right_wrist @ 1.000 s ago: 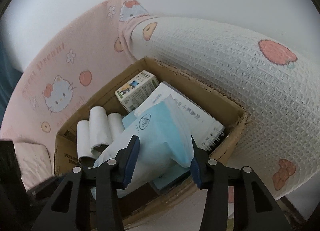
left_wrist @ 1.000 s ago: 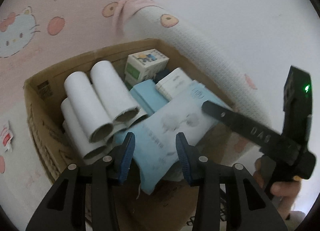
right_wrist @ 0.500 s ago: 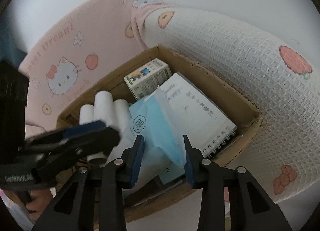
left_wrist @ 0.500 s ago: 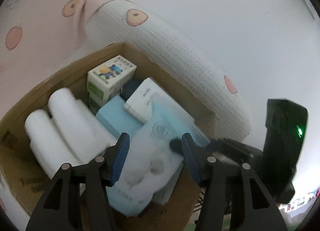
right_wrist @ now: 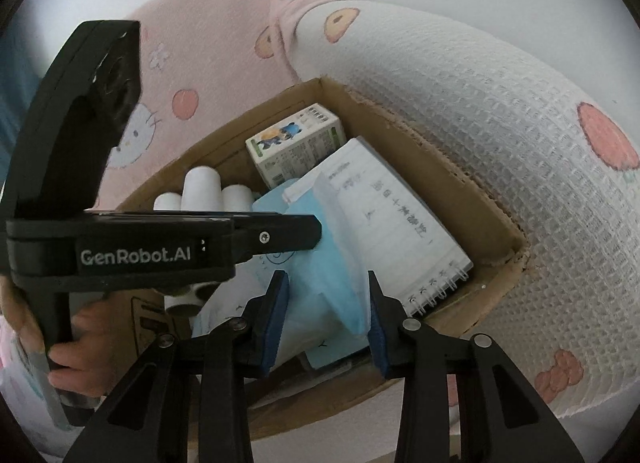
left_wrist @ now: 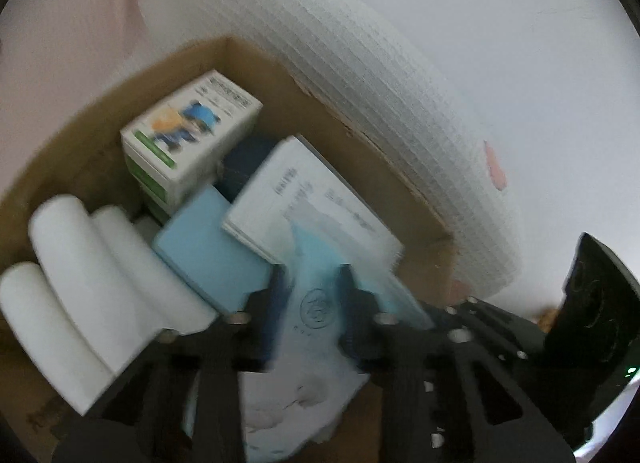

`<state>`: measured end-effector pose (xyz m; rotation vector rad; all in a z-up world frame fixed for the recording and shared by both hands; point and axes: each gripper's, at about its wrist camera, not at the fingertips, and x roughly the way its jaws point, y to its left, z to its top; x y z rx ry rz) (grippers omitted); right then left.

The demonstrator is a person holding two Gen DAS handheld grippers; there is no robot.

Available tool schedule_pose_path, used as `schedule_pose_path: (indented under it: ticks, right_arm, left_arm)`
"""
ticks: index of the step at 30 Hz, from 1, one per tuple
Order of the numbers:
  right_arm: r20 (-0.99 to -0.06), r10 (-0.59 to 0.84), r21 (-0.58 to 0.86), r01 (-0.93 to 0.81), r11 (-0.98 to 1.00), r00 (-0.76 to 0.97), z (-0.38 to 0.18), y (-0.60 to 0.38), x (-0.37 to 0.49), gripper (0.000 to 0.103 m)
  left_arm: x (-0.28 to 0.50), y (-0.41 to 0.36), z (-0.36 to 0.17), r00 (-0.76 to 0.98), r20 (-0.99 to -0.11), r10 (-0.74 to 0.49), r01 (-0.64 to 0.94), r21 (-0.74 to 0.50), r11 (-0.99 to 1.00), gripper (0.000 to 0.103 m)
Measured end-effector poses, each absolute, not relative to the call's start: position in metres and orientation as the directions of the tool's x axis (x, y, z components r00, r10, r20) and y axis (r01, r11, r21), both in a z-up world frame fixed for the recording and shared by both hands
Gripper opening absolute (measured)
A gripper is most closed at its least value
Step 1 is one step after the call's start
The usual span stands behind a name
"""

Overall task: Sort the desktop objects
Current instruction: 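Lower the wipes pack into the box beside the white rolls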

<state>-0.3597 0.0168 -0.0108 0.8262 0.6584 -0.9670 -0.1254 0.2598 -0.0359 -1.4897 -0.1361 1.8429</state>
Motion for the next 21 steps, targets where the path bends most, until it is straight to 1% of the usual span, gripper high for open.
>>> schedule_pose_path:
  ticks: [5, 9, 16, 21]
  right_arm:
    - [-0.821, -0.366, 0.267, 0.861, 0.433, 0.439, -0.011, 0.024, -0.344, 0.034]
    - [-0.845, -0.322, 0.230, 0.833, 0.503, 0.427, -0.014, 0.032, -0.326, 0.034]
    - [-0.858, -0.257, 0.246, 0.794, 0.556, 0.446, -0.016, 0.037, -0.313, 0.034]
    - [-0.885, -0.217, 0.208, 0.766, 0.608, 0.413, -0.018, 0.042, -0.297, 0.034]
  left_arm:
    - [-0.110, 0.257, -0.029, -0.039, -0.860, 0.510, -0.501, -0.425, -0.754, 0.019]
    - [-0.101, 0.244, -0.028, -0.036, -0.873, 0.487, -0.463, -0.418, -0.782, 0.016]
    - [-0.098, 0.226, -0.040, 0.013, -0.892, 0.452, -0.396, -0.420, -0.817, 0.015]
    - [-0.094, 0.221, -0.044, 0.007, -0.907, 0.422, -0.411, -0.387, -0.825, 0.015]
